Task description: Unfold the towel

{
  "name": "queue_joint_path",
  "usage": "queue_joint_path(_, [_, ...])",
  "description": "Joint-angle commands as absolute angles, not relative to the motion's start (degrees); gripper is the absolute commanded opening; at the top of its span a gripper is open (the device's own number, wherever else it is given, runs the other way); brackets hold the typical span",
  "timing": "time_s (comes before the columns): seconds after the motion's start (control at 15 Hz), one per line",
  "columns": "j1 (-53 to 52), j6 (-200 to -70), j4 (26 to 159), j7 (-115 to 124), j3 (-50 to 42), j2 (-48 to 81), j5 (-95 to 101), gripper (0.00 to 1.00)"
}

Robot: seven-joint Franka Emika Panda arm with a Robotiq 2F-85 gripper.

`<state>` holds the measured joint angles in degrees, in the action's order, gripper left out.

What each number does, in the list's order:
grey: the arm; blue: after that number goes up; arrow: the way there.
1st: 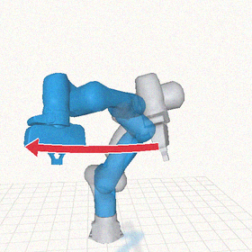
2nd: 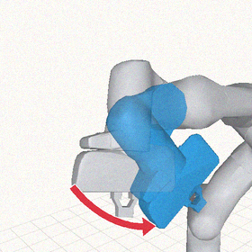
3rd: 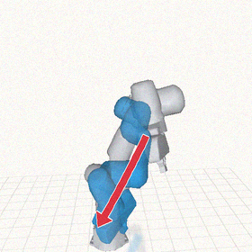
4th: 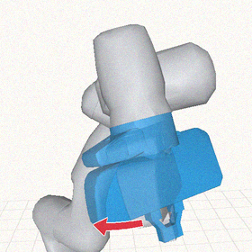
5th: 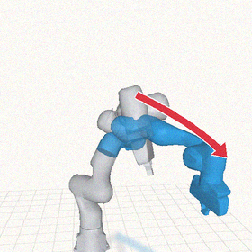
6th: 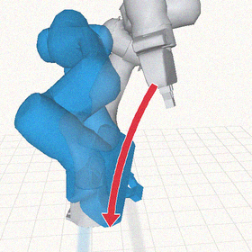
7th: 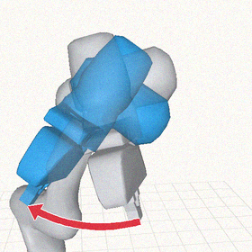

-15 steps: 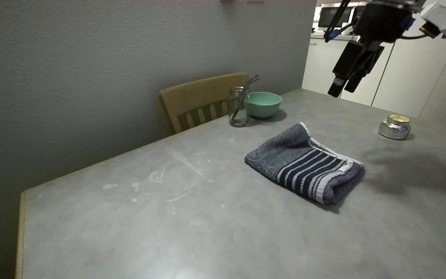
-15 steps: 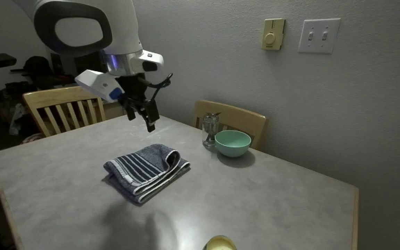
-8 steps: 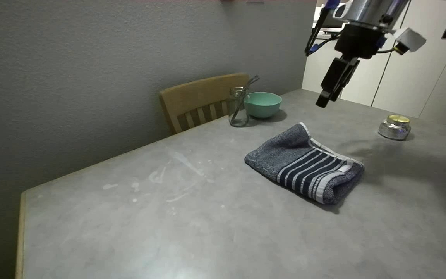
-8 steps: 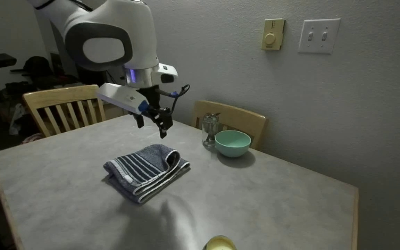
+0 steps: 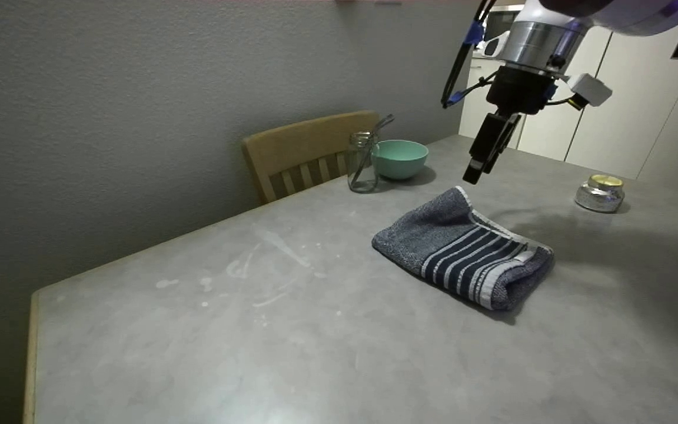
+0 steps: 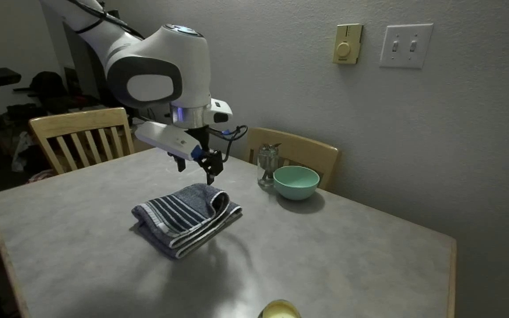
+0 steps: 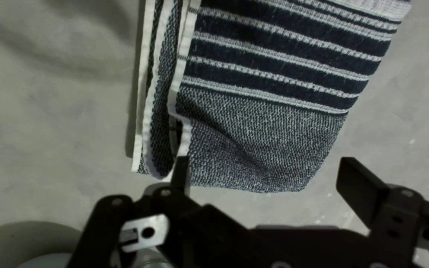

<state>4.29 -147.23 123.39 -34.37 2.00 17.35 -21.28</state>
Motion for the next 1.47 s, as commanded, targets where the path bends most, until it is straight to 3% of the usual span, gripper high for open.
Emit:
queue_joint_path(0.0, [6.46, -147.93, 122.77, -38.56, 4.49, 18.57, -18.97, 1.0])
queue_joint_path(0.73, [8.77, -146.65, 117.28, -49.49, 4.28, 23.06, -8.13, 1.0])
queue_joint_path(1.4, [11.57, -142.18, 104.79, -55.02, 6.06, 35.09, -8.47, 1.0])
